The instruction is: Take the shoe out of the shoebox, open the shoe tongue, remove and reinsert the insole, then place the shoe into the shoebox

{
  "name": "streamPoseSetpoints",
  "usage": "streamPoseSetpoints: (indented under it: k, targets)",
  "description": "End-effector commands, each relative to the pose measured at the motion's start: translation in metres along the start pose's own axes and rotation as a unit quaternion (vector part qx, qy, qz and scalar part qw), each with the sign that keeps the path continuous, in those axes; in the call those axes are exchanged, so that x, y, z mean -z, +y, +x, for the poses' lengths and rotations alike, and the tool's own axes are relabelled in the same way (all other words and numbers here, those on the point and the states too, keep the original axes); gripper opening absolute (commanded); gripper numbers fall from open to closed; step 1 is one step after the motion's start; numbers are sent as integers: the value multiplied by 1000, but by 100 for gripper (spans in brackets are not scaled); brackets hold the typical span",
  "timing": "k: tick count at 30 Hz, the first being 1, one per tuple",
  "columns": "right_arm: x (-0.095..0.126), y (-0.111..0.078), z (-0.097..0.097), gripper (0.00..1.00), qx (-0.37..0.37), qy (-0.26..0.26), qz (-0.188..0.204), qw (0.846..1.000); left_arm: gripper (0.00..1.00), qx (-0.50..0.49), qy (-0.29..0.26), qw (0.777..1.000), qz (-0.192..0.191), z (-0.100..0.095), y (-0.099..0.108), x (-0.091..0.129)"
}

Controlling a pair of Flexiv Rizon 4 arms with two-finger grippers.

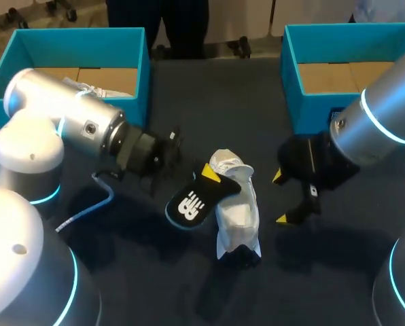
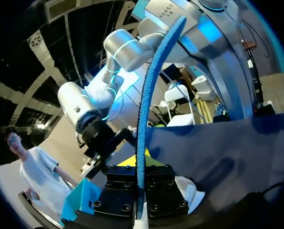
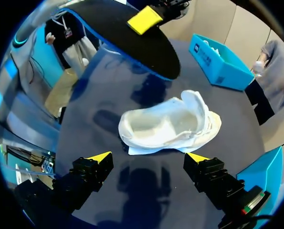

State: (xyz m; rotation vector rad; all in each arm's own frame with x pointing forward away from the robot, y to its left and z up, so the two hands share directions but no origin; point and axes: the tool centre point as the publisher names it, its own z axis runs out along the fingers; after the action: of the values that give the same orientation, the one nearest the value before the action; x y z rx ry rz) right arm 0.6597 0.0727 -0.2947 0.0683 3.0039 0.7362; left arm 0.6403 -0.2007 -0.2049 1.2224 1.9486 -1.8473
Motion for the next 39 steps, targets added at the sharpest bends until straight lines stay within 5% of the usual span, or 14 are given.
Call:
streamPoseSetpoints:
  k: [1,12,23,32,39]
  targets:
    - [-18,-3,-10,100,6,10,0,1000,0,13,-19,1000,15,8,3,-7]
    - [-31,-14,-24,100,10,5,9,1000,0,67,-42,996,30,21,5,-33]
    - [-31,-14,-24,100,10,5,9,1000,0,67,-42,996,30,21,5,-33]
    - [-40,-16,-23,100,24,-2,20,1000,0,68,-74,993,55,29,22,-52]
    - [-44,-17,-27,100,22,-3,31,999,0,76,-96,992,39,30,31,-56]
